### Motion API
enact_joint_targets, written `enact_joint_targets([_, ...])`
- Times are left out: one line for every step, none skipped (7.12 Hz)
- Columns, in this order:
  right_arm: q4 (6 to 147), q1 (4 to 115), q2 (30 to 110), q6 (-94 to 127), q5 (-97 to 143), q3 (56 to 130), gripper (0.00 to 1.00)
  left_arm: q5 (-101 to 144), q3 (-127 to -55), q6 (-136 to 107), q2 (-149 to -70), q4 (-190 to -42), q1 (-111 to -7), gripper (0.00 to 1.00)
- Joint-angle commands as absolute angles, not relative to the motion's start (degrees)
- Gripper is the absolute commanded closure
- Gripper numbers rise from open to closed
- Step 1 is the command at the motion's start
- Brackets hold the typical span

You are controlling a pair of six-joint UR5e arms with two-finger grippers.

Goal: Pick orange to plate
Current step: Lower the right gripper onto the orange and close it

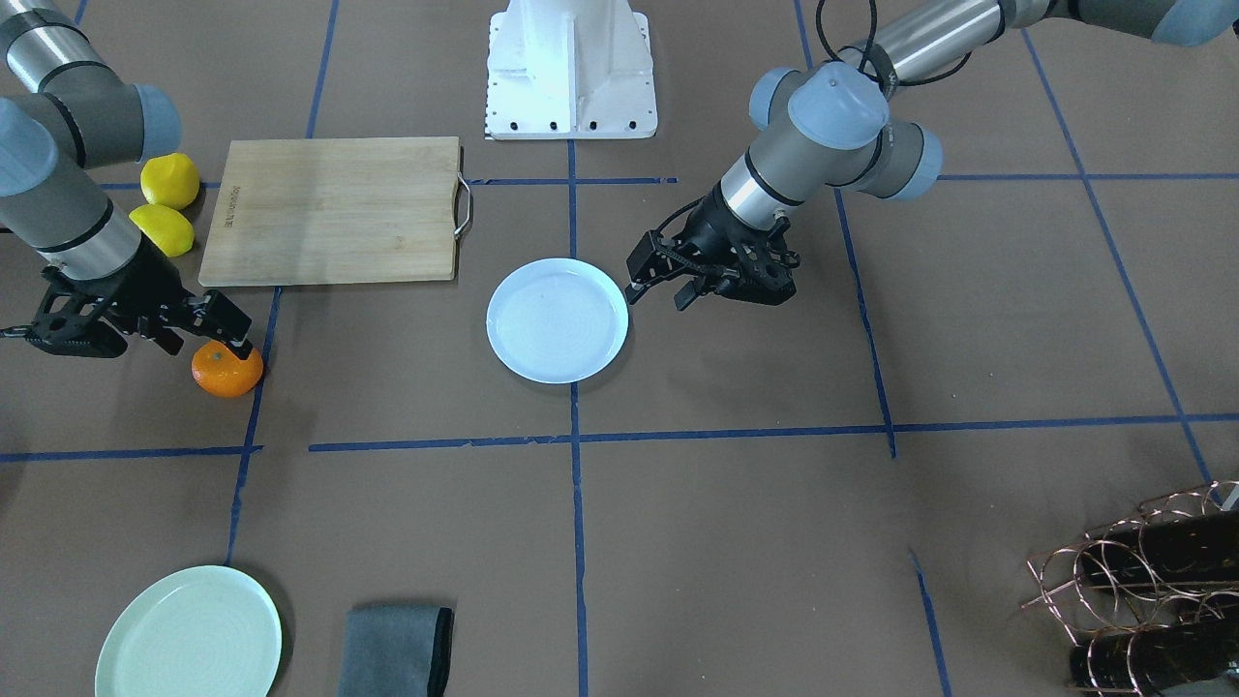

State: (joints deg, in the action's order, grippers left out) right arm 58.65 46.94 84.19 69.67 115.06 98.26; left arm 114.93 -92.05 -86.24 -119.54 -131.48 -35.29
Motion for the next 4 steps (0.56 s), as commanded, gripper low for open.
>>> enact_joint_targets([59.0, 46.5, 84.7, 69.8, 114.1, 98.6, 0.0, 114.9, -92.1, -86.4, -119.5, -131.4, -35.3, 0.23])
enact_joint_targets([59.0, 46.3, 84.6, 69.4, 114.0, 98.4, 0.0, 114.8, -92.6, -86.5, -119.4, -131.4, -35.3, 0.21])
enact_joint_targets([59.1, 46.2, 84.5, 69.3, 114.0, 98.2, 0.0, 114.8, -93.0, -86.5, -119.4, -131.4, -35.3, 0.21])
enact_joint_targets([59.1, 46.1, 84.4, 69.2, 113.9, 97.9, 0.0, 114.8, -93.0, -86.5, -118.9, -131.4, -35.3, 0.21])
